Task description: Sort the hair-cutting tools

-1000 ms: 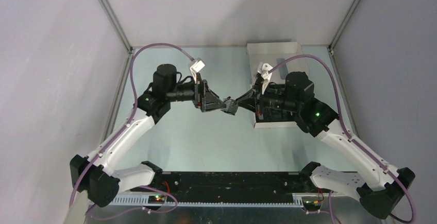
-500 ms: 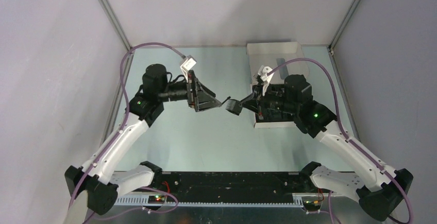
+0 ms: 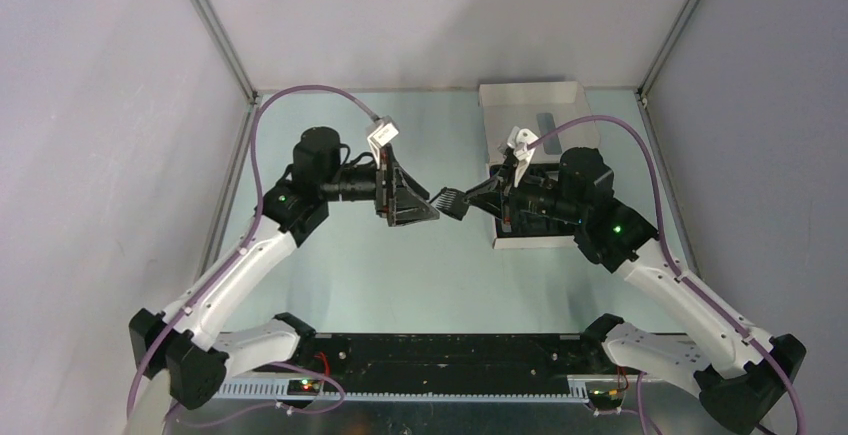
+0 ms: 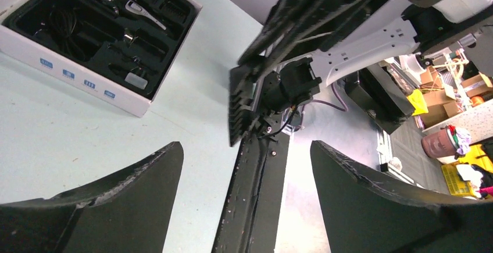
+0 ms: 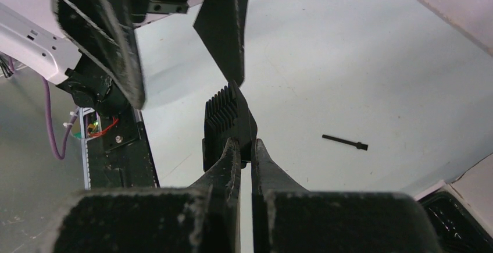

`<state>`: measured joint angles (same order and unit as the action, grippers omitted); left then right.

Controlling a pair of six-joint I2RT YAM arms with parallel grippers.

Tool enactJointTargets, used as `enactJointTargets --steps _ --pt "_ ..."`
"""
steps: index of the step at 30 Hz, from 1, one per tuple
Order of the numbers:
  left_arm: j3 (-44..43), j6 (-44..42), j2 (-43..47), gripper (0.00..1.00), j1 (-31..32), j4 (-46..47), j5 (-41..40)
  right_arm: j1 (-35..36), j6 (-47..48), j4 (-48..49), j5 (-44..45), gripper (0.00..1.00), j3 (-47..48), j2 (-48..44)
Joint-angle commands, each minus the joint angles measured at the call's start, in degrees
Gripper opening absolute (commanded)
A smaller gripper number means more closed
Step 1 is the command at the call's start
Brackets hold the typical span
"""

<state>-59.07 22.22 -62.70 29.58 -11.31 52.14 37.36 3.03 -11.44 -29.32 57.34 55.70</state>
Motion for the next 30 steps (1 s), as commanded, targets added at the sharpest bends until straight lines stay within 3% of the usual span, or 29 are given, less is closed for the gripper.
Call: enactJointTargets --steps 1,13,25,29,30 --pt "-2.3 -0.9 -1.3 0.85 1.0 1.3 -0.3 -0.1 -0.1 3.6 -1.8 0.00 0.2 -1.5" --pt "-2.2 -0.6 -2.1 0.51 3.5 3.5 1.4 -0.1 -0.5 4.6 -3.1 0.00 0.3 -1.0" --pt "-2.6 1.0 -3.0 0.41 3.9 6.0 1.6 0.0 -0.5 4.1 -4.6 0.00 0.3 -0.7" --pt "-2.8 0.9 -3.0 0.27 4.2 6.2 1.6 -0.1 -0.5 4.1 -4.8 0.00 0.3 -0.3" --pt "-2.9 0.1 -2.9 0.17 4.1 5.4 0.8 -0.1 -0.6 4.1 -4.8 0.00 0.3 -0.1"
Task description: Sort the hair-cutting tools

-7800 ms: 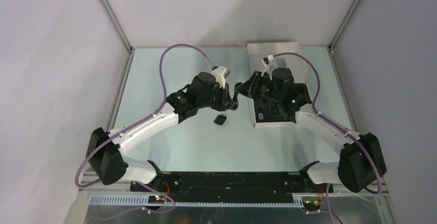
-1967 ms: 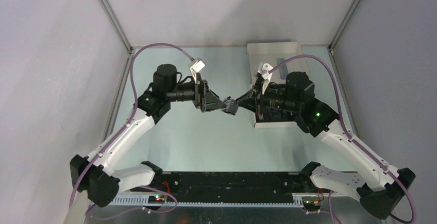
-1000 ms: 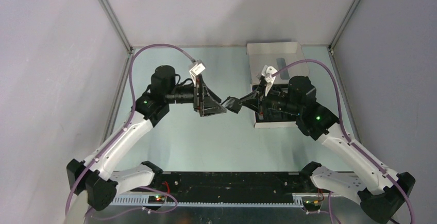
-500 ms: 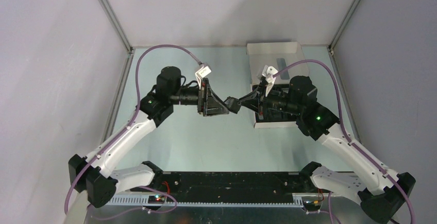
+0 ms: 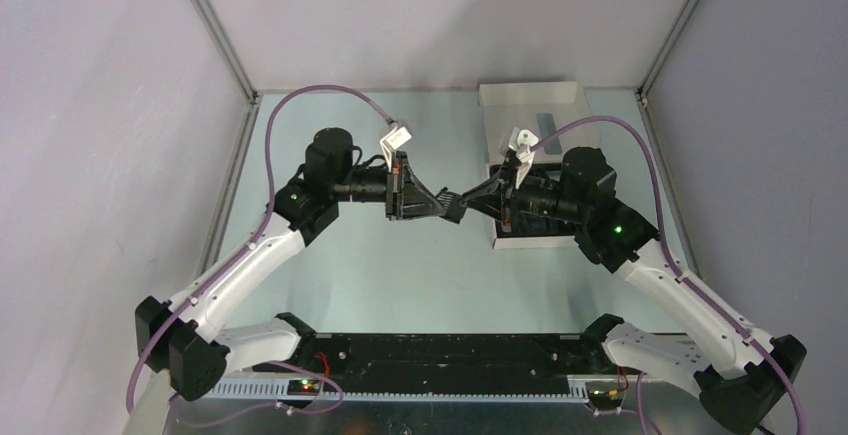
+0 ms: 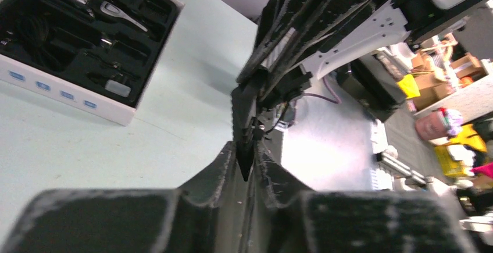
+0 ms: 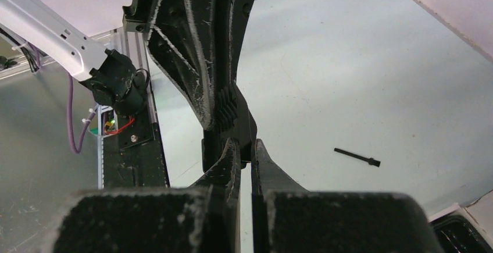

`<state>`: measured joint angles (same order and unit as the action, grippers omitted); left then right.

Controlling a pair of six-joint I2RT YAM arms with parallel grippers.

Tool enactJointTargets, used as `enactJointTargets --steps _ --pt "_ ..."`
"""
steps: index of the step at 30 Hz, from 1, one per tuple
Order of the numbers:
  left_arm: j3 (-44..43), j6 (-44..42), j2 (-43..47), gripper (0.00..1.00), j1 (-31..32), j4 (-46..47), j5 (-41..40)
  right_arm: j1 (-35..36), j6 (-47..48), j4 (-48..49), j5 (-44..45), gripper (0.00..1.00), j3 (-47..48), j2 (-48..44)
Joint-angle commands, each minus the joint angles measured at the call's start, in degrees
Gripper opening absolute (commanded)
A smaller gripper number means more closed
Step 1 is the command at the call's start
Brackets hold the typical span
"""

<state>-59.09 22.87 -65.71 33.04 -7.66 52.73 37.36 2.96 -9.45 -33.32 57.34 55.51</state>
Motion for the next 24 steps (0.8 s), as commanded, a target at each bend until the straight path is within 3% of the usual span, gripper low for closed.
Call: enactJointTargets --steps 1,2,4,7,14,16,19,24 --pt "-3.4 -1.2 0.2 0.12 0.7 1.0 -0.4 -0.1 -0.8 2.1 -0.6 0.00 0.3 0.2" --pt "-3.7 -3.0 0.4 0.04 0.7 -1.2 -2.3 -0.1 -1.0 2.1 -0.3 0.00 0.3 0.3" --pt "-4.4 -7.1 1.0 0.00 1.1 -5.2 -7.6 -0.3 -1.9 2.2 0.9 0.03 0.2 0.5" --pt "-5.0 -13.3 2.3 0.00 3.3 -11.0 -19.3 -1.0 -5.1 2.3 3.5 0.27 0.3 0.6" --pt "-2.3 -25.0 4.9 0.00 12.2 -12.1 -56.2 -4.0 -15.7 6.0 9.2 0.69 -1.9 -1.7" --pt "-1.0 -28.8 5.0 0.00 16.0 -10.3 -66.0 -5.0 -19.2 5.8 11.9 0.77 -2.2 -2.1" --pt "1.0 -33.9 4.1 0.00 20.7 -5.7 -77.9 -7.2 -24.8 4.0 14.3 0.81 -2.1 -2.1" --pt "3.0 -39.6 -0.5 0.00 25.4 -3.2 -87.9 -11.3 -30.8 -2.4 15.4 0.82 -2.1 -0.6"
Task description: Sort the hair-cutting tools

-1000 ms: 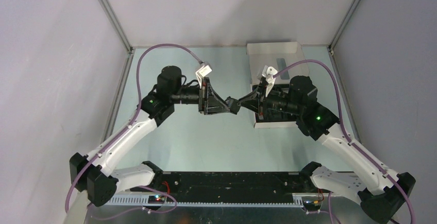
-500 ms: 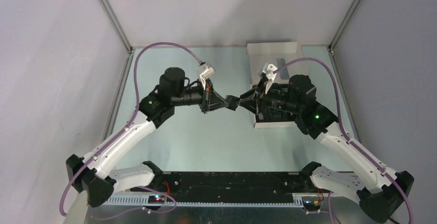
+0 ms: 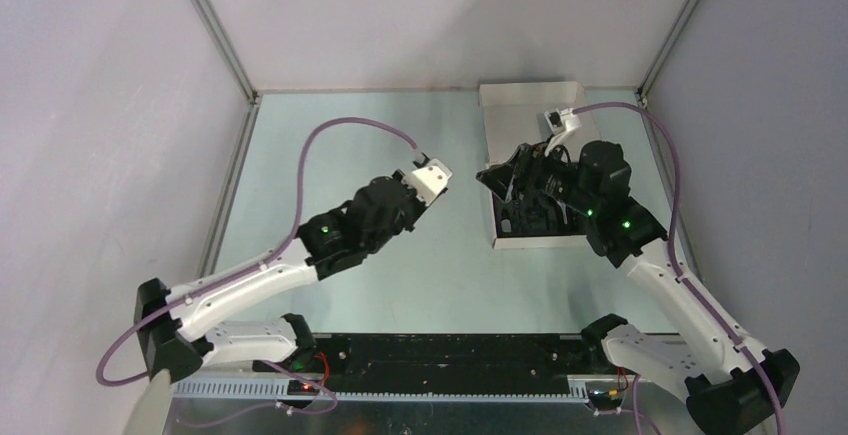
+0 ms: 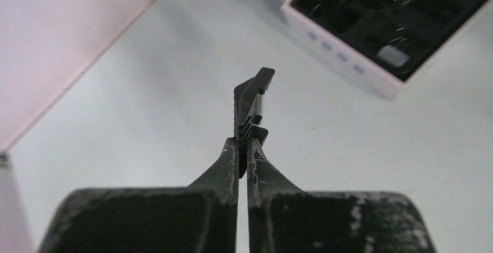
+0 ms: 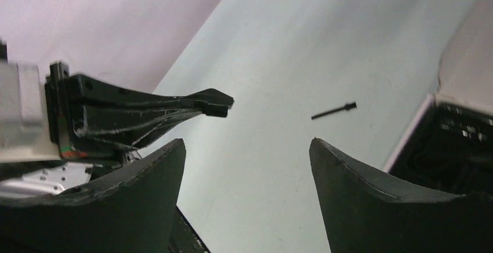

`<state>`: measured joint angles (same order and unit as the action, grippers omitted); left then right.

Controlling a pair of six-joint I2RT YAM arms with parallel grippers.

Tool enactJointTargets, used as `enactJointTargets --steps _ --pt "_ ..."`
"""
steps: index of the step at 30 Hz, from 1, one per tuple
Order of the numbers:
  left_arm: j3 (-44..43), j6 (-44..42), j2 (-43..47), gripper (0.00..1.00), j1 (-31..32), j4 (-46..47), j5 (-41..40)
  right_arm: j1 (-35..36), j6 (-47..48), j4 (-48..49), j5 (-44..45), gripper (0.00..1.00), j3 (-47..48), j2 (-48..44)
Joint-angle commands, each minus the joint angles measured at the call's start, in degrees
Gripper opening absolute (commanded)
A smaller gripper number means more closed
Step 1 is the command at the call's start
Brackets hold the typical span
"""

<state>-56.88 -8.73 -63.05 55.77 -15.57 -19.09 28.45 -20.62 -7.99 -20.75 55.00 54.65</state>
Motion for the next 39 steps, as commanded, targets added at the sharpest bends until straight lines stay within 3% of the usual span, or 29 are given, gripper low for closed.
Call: enactJointTargets --steps 1,12,23,33,36,39 --pt "0.9 -8.6 -5.1 0.00 3.1 4.6 -18.2 -2.7 -7.5 -5.3 2.8 0.82 0.2 0.8" --pt "0.0 -3.8 -23.0 0.00 5.1 -2.2 -20.7 -6.5 -8.3 -10.7 7.0 0.81 -1.9 0.7" --pt "-5.7 3.1 -38.1 0.00 5.7 -9.9 -22.7 -15.6 -7.8 -13.0 9.9 0.82 -5.8 -4.7" --pt "-11.5 11.4 -47.1 0.00 9.0 -19.9 -24.6 -20.4 -6.8 -13.6 9.2 0.83 -6.0 -6.9" --pt "-12.1 12.5 -47.6 0.07 10.8 -21.4 -23.9 -21.5 -7.1 -13.5 8.1 0.83 -6.0 -6.9" --pt "-12.7 13.3 -47.5 0.21 11.6 -22.4 -22.8 -22.2 -7.2 -13.2 7.6 0.83 -6.0 -6.8"
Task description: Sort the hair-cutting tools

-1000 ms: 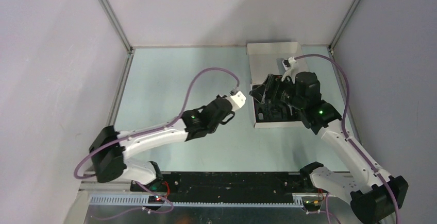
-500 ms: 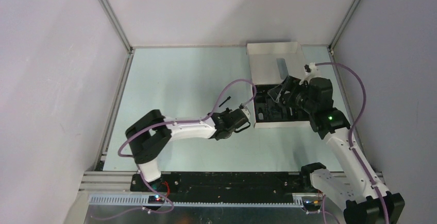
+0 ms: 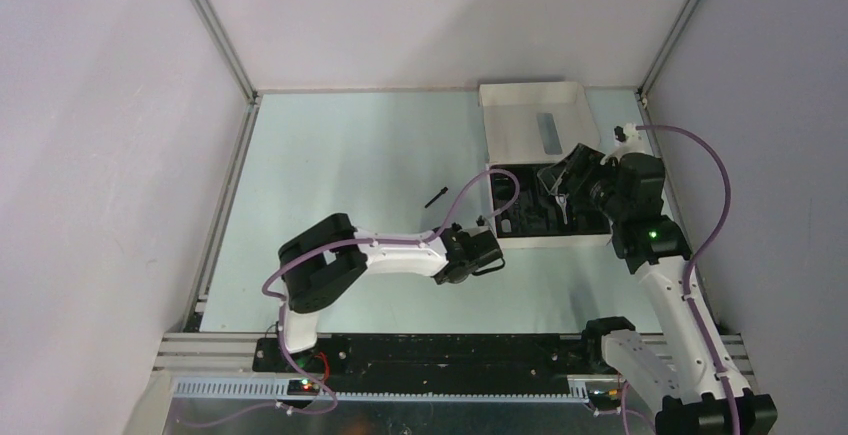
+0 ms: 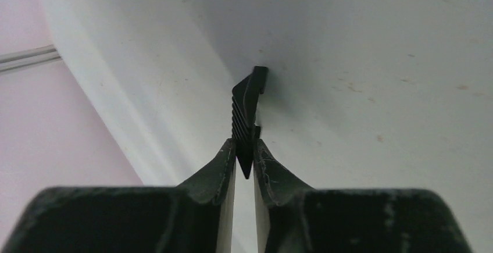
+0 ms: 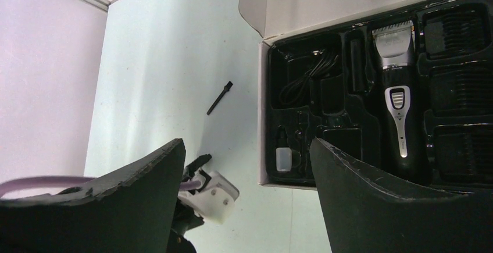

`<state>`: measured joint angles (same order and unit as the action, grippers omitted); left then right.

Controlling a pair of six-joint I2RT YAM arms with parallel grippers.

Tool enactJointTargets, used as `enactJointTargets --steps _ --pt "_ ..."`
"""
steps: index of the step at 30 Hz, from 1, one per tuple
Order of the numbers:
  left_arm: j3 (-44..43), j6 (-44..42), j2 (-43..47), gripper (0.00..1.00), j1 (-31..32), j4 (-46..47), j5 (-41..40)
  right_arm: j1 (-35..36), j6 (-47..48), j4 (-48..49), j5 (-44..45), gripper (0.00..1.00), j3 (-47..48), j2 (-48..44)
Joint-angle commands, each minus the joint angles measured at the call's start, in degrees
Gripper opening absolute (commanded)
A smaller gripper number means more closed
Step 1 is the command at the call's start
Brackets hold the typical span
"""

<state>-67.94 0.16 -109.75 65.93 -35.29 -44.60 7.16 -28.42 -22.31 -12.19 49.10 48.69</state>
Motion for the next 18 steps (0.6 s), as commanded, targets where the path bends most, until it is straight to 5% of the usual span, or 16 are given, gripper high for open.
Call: enactJointTargets --steps 1,18 --pt "-1.9 4.9 -0.5 0.24 1.7 -3.1 3.4 -1.0 0.6 1.1 -1.1 0.83 -0.1 -0.9" --pt "-9.4 7.6 7.6 0.92 1.6 -4.8 10.4 -2.0 4.8 -0.7 -2.5 0.82 3.1 -0.1"
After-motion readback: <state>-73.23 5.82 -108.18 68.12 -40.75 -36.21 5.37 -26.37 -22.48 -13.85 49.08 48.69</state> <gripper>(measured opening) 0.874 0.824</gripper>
